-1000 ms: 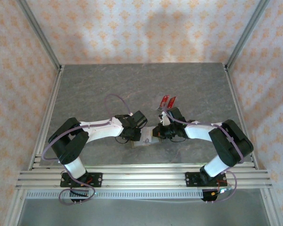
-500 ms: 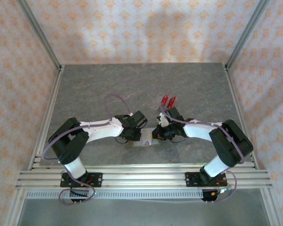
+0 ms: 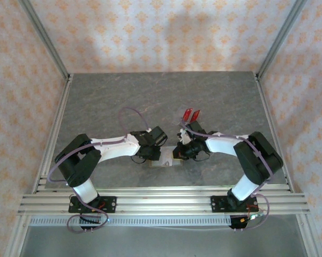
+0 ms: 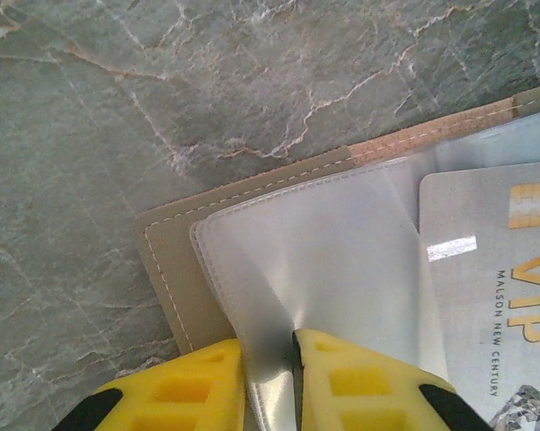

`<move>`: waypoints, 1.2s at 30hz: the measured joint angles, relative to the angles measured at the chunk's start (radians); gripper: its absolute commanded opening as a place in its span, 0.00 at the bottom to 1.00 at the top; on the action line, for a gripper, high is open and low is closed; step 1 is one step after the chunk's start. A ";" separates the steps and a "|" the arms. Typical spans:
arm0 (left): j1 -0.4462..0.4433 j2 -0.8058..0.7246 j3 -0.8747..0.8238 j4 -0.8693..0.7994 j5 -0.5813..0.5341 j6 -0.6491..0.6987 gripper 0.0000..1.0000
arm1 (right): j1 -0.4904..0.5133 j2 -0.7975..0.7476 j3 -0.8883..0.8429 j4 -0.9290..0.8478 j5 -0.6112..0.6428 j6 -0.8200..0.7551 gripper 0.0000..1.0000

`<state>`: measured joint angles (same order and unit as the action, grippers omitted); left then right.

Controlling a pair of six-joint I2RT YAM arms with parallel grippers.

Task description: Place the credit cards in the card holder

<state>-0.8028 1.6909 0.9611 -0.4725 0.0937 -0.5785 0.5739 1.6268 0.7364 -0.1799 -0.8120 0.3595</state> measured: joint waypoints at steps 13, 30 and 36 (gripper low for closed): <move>0.000 0.000 -0.003 0.015 0.003 0.005 0.20 | 0.008 0.069 0.107 -0.098 0.004 -0.044 0.00; 0.001 -0.016 -0.027 0.045 0.004 0.005 0.21 | 0.071 0.089 0.098 0.006 0.025 0.074 0.00; 0.008 -0.021 -0.035 0.051 0.005 0.002 0.24 | 0.072 0.082 0.047 0.121 0.019 0.166 0.00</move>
<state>-0.7952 1.6703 0.9260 -0.4217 0.0990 -0.5770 0.6456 1.7084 0.7834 -0.0586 -0.7933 0.5259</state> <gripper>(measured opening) 0.228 0.044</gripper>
